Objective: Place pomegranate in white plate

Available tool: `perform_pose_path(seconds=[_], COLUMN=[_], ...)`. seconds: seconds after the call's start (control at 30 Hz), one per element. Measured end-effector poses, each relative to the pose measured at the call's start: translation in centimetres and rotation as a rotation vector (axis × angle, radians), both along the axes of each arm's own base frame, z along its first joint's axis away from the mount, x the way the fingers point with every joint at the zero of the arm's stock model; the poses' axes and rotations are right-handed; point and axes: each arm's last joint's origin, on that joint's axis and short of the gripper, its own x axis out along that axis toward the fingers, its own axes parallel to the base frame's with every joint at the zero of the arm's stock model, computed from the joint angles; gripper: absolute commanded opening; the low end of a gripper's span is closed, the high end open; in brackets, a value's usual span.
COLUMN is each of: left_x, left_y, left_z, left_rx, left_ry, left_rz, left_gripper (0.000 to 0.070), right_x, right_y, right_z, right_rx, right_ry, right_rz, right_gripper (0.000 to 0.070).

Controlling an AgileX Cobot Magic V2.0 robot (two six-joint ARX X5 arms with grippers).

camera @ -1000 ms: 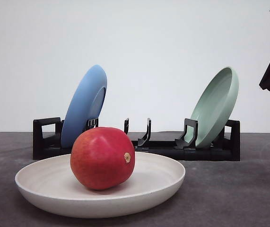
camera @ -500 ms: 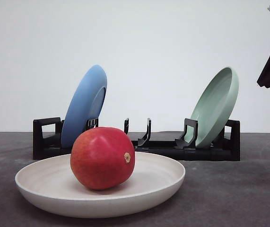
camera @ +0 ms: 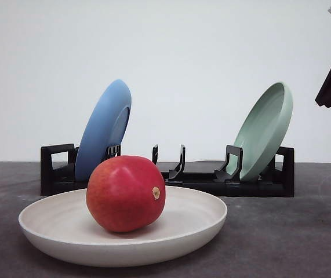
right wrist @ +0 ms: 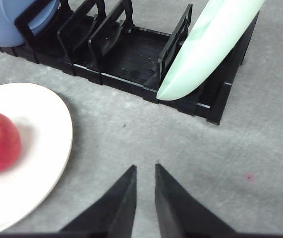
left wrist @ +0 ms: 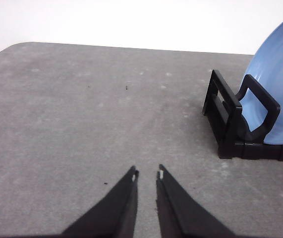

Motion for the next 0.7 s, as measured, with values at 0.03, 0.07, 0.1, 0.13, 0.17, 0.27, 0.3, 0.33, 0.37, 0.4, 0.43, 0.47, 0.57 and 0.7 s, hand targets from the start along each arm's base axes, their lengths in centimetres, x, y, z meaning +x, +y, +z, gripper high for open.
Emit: perform_pose_path(seconds=[0.03, 0.07, 0.1, 0.13, 0.17, 0.27, 0.3, 0.33, 0.37, 0.4, 0.43, 0.47, 0.57, 0.7], left_x=[0.0, 0.0, 0.0, 0.0, 0.0, 0.0, 0.0, 0.0, 0.0, 0.0, 0.0, 0.0, 0.0, 0.0], left_y=[0.0, 0.0, 0.0, 0.0, 0.0, 0.0, 0.0, 0.0, 0.0, 0.0, 0.0, 0.0, 0.0, 0.0], left_z=[0.0, 0.0, 0.0, 0.0, 0.0, 0.0, 0.0, 0.0, 0.0, 0.0, 0.0, 0.0, 0.0, 0.0], left_rx=[0.000, 0.000, 0.000, 0.000, 0.000, 0.000, 0.000, 0.000, 0.000, 0.000, 0.000, 0.000, 0.000, 0.000], left_ry=[0.000, 0.000, 0.000, 0.000, 0.000, 0.000, 0.000, 0.000, 0.000, 0.000, 0.000, 0.000, 0.000, 0.000], left_rz=[0.000, 0.000, 0.000, 0.000, 0.000, 0.000, 0.000, 0.000, 0.000, 0.000, 0.000, 0.000, 0.000, 0.000], left_gripper=[0.0052, 0.0052, 0.0052, 0.0052, 0.0052, 0.0052, 0.0052, 0.0052, 0.0053, 0.0053, 0.0053, 0.0052, 0.0052, 0.0053], right_x=[-0.1, -0.1, -0.3, -0.5, -0.7, -1.3, -1.6, -1.9, -2.1, -2.4, -2.7, -3.0, -3.8, -4.5], right_y=[-0.2, -0.6, -1.0, -1.6, -2.1, -3.4, -3.8, -4.1, -4.4, -4.7, -5.0, -5.1, -5.5, -5.7], right_z=[0.1, 0.2, 0.2, 0.1, -0.1, -1.5, -2.0, -2.5, -3.0, -3.5, -4.1, -4.6, -6.3, -8.1], right_rx=[-0.021, -0.031, -0.038, -0.040, -0.043, -0.046, -0.045, -0.046, -0.047, -0.047, -0.043, -0.039, -0.030, -0.023], right_ry=[-0.020, -0.042, -0.065, -0.087, -0.100, -0.150, -0.174, -0.203, -0.234, -0.266, -0.297, -0.326, -0.393, -0.444], right_rz=[-0.011, -0.028, -0.049, -0.078, -0.105, -0.186, -0.210, -0.238, -0.266, -0.292, -0.313, -0.329, -0.358, -0.378], right_gripper=[0.0062, 0.0062, 0.0062, 0.0062, 0.0062, 0.0062, 0.0062, 0.0062, 0.0062, 0.0062, 0.0062, 0.0062, 0.0062, 0.0062])
